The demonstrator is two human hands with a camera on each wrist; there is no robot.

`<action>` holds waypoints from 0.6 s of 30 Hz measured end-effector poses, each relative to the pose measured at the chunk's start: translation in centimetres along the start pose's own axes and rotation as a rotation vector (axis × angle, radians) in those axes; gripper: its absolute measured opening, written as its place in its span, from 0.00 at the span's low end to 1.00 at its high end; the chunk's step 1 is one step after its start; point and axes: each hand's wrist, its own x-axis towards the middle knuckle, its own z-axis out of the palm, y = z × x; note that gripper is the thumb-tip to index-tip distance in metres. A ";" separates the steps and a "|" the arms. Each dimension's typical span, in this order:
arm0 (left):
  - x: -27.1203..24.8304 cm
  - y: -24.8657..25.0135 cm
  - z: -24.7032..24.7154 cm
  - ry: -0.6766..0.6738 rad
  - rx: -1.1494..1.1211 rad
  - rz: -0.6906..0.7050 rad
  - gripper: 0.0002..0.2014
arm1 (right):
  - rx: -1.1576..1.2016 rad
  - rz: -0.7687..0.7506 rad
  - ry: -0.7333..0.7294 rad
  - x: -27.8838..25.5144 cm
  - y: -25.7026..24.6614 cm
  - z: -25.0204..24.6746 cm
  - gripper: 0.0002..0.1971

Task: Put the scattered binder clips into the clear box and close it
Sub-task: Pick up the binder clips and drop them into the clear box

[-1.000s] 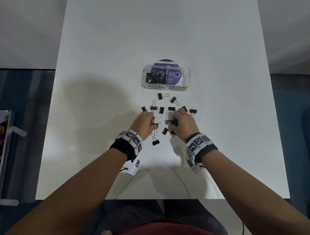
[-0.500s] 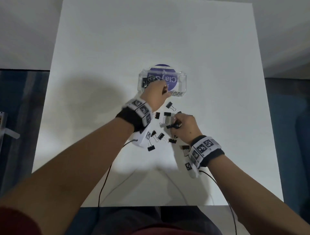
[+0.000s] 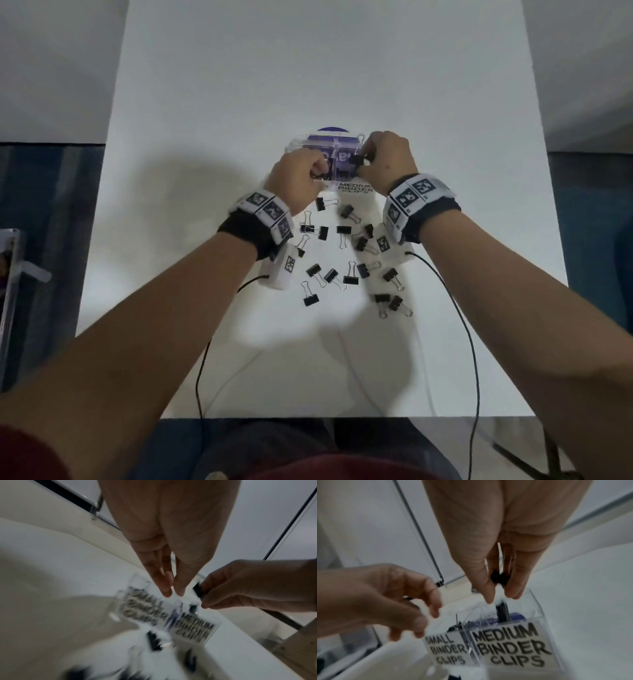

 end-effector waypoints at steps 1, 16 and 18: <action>-1.2 -1.0 -0.2 -0.022 0.033 0.002 0.09 | -0.030 -0.025 -0.039 -0.2 0.2 0.4 0.14; -7.2 -5.7 4.6 -0.267 0.357 -0.078 0.36 | -0.235 -0.201 -0.199 -9.0 2.0 9.4 0.31; -7.5 -6.0 4.7 -0.240 0.314 -0.074 0.28 | -0.216 -0.198 -0.199 -9.0 1.8 9.7 0.24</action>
